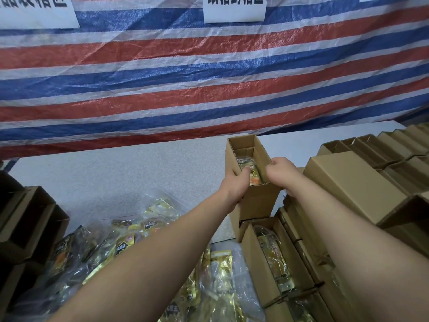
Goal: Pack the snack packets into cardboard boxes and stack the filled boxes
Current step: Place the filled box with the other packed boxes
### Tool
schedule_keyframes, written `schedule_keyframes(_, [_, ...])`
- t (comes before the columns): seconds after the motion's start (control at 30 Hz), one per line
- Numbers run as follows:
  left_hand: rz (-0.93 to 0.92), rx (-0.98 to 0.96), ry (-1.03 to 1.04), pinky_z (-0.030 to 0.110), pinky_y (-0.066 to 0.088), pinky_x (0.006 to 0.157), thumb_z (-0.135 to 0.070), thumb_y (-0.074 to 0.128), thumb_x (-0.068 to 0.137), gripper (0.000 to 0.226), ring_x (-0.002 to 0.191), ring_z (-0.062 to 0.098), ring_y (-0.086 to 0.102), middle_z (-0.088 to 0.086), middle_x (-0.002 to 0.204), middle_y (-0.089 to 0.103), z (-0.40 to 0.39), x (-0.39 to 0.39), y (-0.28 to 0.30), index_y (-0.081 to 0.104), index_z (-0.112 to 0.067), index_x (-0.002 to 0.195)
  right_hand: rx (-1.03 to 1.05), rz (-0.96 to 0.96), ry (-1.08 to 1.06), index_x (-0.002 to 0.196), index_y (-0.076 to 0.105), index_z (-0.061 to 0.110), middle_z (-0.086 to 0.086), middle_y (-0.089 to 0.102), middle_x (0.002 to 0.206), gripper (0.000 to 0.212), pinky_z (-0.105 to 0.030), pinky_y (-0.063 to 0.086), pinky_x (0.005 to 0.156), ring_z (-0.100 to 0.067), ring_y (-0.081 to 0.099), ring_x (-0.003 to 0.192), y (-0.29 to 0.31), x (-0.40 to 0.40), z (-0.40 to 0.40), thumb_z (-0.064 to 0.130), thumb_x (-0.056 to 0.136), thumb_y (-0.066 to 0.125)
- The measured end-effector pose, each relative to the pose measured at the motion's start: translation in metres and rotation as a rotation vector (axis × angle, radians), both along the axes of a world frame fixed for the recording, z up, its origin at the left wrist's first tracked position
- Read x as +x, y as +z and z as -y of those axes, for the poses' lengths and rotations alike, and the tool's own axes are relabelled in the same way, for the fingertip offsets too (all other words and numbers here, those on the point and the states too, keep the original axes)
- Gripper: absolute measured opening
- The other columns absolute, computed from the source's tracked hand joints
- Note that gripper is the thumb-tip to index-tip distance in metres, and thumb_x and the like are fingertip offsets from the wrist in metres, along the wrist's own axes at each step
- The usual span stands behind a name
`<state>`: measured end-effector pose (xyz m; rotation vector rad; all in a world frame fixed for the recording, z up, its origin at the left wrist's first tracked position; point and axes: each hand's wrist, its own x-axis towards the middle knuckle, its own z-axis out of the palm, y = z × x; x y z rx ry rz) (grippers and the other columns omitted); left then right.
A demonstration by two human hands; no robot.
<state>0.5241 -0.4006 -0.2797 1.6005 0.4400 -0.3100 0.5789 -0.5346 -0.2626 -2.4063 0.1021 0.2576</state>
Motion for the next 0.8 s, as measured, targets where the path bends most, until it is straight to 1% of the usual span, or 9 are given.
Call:
schedule_keyframes(0.03, [-0.002, -0.002, 0.003, 0.038, 0.047, 0.088, -0.052, 0.040, 0.099, 0.064, 0.118, 0.027, 0.056, 0.009, 0.137, 0.054, 0.001, 0.000, 0.000, 0.033, -0.016, 0.151, -0.014, 0.010, -0.002, 0.093, 0.048, 0.011, -0.002, 0.046, 0.083, 0.008, -0.026, 0.030, 0.053, -0.022, 0.047, 0.078, 0.002, 0.000, 0.000, 0.012, 0.096, 0.040])
schedule_keyframes(0.13, [-0.002, -0.011, -0.002, 0.037, 0.048, 0.085, -0.054, 0.037, 0.099, 0.063, 0.114, 0.025, 0.058, 0.008, 0.135, 0.056, 0.003, -0.001, 0.001, 0.033, -0.016, 0.150, -0.018, 0.033, 0.011, 0.070, 0.037, 0.019, 0.002, 0.039, 0.073, 0.027, -0.027, 0.026, 0.051, -0.016, 0.040, 0.066, 0.007, -0.001, 0.000, 0.011, 0.096, 0.041])
schedule_keyframes(0.17, [0.000, -0.011, -0.004, 0.038, 0.049, 0.087, -0.054, 0.037, 0.099, 0.064, 0.115, 0.025, 0.058, 0.008, 0.135, 0.056, 0.003, -0.001, 0.001, 0.033, -0.016, 0.150, -0.018, 0.033, 0.016, 0.071, 0.037, 0.021, 0.003, 0.037, 0.073, 0.028, -0.027, 0.027, 0.051, -0.016, 0.041, 0.068, 0.006, -0.001, 0.001, 0.012, 0.097, 0.040])
schedule_keyframes(0.27, [0.004, 0.006, 0.004, 0.045, 0.047, 0.102, -0.054, 0.036, 0.100, 0.065, 0.123, 0.029, 0.054, 0.010, 0.142, 0.052, 0.004, -0.002, 0.000, 0.031, -0.016, 0.152, -0.007, 0.035, 0.010, 0.086, 0.046, 0.014, 0.004, 0.040, 0.074, 0.014, -0.027, 0.028, 0.052, -0.014, 0.042, 0.068, 0.002, -0.003, 0.002, 0.015, 0.099, 0.040])
schedule_keyframes(0.4, [0.006, 0.013, 0.003, 0.046, 0.043, 0.107, -0.056, 0.037, 0.099, 0.067, 0.128, 0.029, 0.051, 0.009, 0.144, 0.050, 0.004, -0.003, 0.001, 0.030, -0.017, 0.153, 0.032, 0.059, -0.023, 0.069, 0.044, 0.019, -0.001, 0.046, 0.072, 0.031, -0.028, 0.029, 0.052, -0.014, 0.044, 0.066, 0.002, -0.005, 0.000, 0.022, 0.100, 0.040])
schedule_keyframes(0.5, [0.011, 0.023, 0.003, 0.042, 0.041, 0.108, -0.060, 0.039, 0.097, 0.070, 0.130, 0.028, 0.049, 0.007, 0.146, 0.049, 0.001, -0.004, 0.001, 0.030, -0.018, 0.152, 0.048, 0.038, -0.019, 0.078, 0.053, 0.020, -0.001, 0.057, 0.082, 0.028, -0.027, 0.034, 0.055, -0.011, 0.051, 0.074, 0.003, -0.004, -0.001, 0.034, 0.100, 0.042])
schedule_keyframes(0.57, [0.010, 0.023, 0.009, 0.036, 0.039, 0.097, -0.062, 0.040, 0.097, 0.072, 0.132, 0.028, 0.046, 0.006, 0.148, 0.046, -0.001, -0.006, 0.002, 0.029, -0.018, 0.153, 0.040, 0.034, -0.013, 0.080, 0.053, 0.022, 0.002, 0.058, 0.086, 0.028, -0.026, 0.035, 0.055, -0.009, 0.052, 0.076, 0.002, -0.003, -0.001, 0.039, 0.100, 0.044])
schedule_keyframes(0.63, [0.016, 0.020, 0.018, 0.036, 0.036, 0.092, -0.064, 0.040, 0.096, 0.074, 0.133, 0.028, 0.045, 0.007, 0.150, 0.044, -0.005, -0.006, 0.003, 0.028, -0.018, 0.154, 0.022, 0.046, -0.014, 0.080, 0.053, 0.023, 0.003, 0.059, 0.087, 0.028, -0.026, 0.034, 0.055, -0.009, 0.052, 0.076, 0.003, -0.001, -0.002, 0.041, 0.100, 0.044])
schedule_keyframes(0.8, [0.006, 0.015, 0.018, 0.037, 0.037, 0.097, -0.066, 0.040, 0.096, 0.078, 0.136, 0.028, 0.043, 0.006, 0.153, 0.041, -0.010, -0.009, 0.001, 0.023, -0.018, 0.155, -0.014, 0.046, -0.005, 0.103, 0.058, 0.015, 0.000, 0.061, 0.094, 0.031, -0.026, 0.034, 0.055, -0.011, 0.055, 0.080, 0.002, -0.002, -0.003, 0.043, 0.098, 0.046])
